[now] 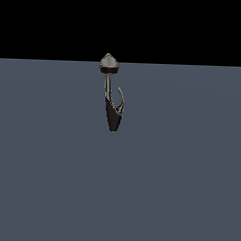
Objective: Turn on the faucet by rotating a designated handle.
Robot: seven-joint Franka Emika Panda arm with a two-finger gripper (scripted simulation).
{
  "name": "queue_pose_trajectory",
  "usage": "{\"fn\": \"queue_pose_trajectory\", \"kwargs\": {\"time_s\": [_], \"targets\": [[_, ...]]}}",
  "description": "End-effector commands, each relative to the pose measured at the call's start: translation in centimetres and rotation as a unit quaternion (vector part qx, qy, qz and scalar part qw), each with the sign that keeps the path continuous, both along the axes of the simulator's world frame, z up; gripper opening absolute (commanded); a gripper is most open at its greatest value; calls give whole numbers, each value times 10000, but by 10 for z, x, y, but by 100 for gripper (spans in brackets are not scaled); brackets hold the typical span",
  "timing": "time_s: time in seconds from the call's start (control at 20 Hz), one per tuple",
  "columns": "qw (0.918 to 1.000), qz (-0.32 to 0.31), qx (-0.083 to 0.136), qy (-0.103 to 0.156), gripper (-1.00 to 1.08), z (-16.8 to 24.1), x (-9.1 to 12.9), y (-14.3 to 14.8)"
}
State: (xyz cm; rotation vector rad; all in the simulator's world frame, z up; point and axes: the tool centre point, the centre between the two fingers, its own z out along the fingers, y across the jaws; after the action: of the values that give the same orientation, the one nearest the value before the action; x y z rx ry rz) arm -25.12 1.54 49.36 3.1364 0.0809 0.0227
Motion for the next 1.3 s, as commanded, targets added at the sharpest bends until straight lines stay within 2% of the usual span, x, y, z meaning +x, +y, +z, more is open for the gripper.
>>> {"fn": "queue_pose_trajectory", "kwargs": {"time_s": [0.0, 0.4, 0.75, 1.25], "targets": [[10000, 0, 0, 0, -100, 0, 0, 0], [9998, -54, 183, 50, -100, -3, 6, 4], [9997, -94, 208, 65, -100, -3, 8, 4], [9971, -560, 469, 232, -100, -6, 40, 11]]}}
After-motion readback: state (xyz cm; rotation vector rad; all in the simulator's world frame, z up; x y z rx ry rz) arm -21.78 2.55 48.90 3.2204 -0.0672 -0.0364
